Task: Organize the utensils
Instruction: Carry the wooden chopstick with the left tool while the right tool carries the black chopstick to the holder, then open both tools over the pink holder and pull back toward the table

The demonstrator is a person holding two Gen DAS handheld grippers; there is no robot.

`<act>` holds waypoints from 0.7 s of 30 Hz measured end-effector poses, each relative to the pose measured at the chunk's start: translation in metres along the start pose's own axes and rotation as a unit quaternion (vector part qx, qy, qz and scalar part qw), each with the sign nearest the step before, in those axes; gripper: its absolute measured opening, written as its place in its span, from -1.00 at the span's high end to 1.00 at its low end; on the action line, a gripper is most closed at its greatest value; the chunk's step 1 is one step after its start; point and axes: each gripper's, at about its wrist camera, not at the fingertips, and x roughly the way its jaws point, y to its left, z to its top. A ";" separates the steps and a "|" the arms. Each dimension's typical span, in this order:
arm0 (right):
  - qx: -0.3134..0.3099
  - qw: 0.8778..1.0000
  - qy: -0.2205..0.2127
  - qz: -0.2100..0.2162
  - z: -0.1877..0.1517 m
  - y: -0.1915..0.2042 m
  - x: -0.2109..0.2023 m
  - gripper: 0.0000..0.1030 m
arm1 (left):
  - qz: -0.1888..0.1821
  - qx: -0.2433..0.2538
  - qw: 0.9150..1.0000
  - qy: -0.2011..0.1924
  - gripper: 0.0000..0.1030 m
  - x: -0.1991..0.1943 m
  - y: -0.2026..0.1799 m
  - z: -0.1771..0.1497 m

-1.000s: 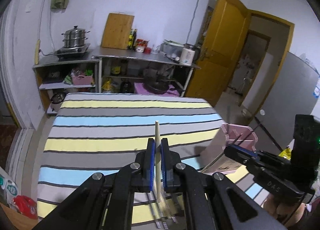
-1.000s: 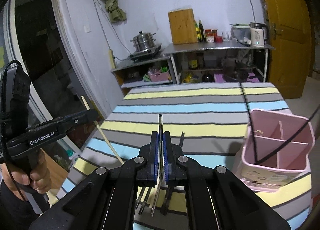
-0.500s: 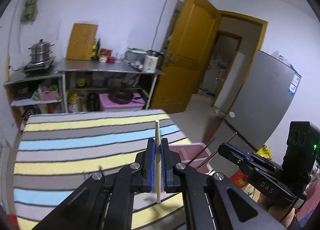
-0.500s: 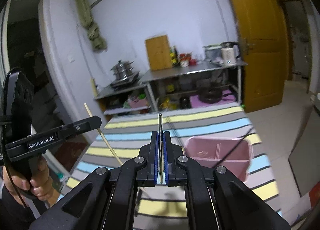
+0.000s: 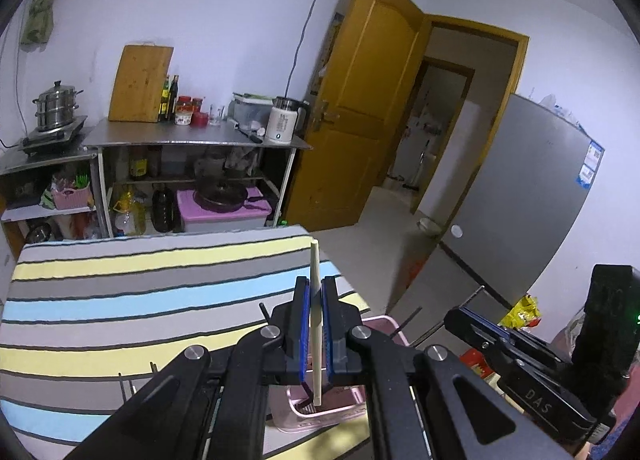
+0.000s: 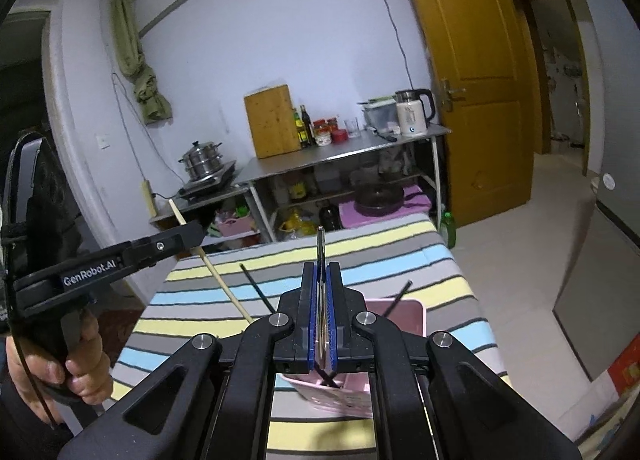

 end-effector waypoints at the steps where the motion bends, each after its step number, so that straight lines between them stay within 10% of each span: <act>1: 0.001 1.000 0.005 -0.002 -0.002 -0.002 0.005 0.92 | 0.001 -0.002 1.000 0.006 0.89 0.008 0.002 -0.004; 21: 0.040 0.995 0.091 -0.009 -0.051 -0.032 0.061 0.90 | 0.020 0.005 0.998 0.060 0.87 0.061 0.028 -0.052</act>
